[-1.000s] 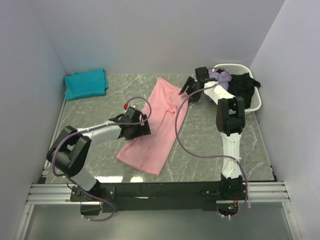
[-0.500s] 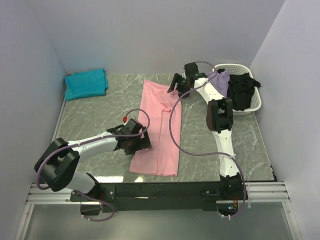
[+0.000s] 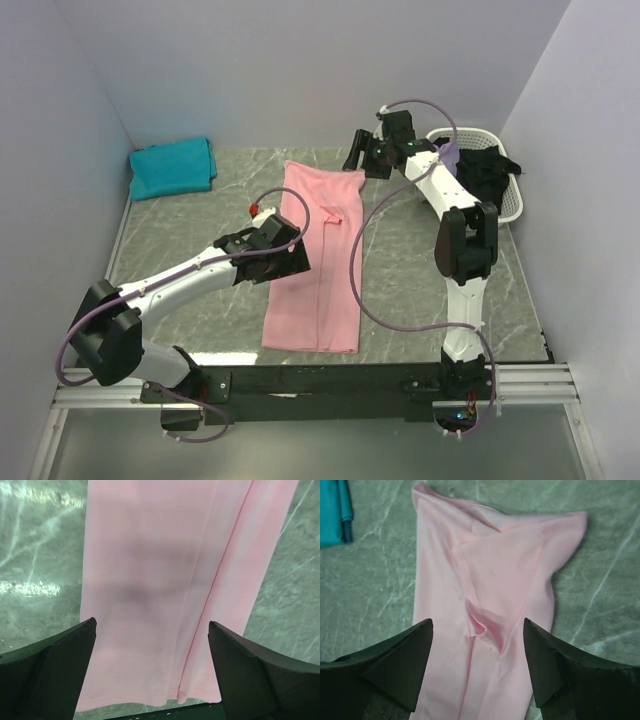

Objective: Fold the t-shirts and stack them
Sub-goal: Fold the tshirt

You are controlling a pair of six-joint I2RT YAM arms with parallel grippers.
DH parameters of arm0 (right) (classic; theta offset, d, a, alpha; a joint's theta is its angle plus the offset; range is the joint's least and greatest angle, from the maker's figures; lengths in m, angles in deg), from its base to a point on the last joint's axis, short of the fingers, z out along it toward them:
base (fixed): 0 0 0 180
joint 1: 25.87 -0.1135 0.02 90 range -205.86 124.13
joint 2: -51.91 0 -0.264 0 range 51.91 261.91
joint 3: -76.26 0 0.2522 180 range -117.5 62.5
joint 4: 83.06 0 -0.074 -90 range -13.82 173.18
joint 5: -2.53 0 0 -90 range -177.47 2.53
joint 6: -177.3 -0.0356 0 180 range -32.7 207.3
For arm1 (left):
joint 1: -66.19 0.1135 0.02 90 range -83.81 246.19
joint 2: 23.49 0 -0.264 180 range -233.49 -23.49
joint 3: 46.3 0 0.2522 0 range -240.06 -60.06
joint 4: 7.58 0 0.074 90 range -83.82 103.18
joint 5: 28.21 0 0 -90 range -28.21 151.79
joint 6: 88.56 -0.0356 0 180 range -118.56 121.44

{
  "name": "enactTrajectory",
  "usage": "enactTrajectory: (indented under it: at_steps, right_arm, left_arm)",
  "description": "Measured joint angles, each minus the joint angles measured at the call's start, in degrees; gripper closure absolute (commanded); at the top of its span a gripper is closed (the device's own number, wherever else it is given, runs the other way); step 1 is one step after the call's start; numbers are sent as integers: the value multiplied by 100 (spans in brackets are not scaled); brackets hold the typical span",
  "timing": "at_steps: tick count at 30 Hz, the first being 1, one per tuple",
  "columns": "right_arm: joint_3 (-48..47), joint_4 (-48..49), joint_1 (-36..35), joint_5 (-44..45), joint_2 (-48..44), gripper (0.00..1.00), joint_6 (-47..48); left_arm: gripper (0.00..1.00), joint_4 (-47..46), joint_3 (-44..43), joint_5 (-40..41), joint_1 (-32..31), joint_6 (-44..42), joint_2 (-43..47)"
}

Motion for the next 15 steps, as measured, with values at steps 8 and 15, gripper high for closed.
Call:
enactTrajectory:
  at_steps: [8,15]
  right_arm:
    - [-52,-2,-404,-120,337,23,74]
    - [-37,-57,-595,-247,887,21,85]
  left_arm:
    - [1,216,-341,413,0,-98,2]
    - [1,243,-341,555,2,-103,24]
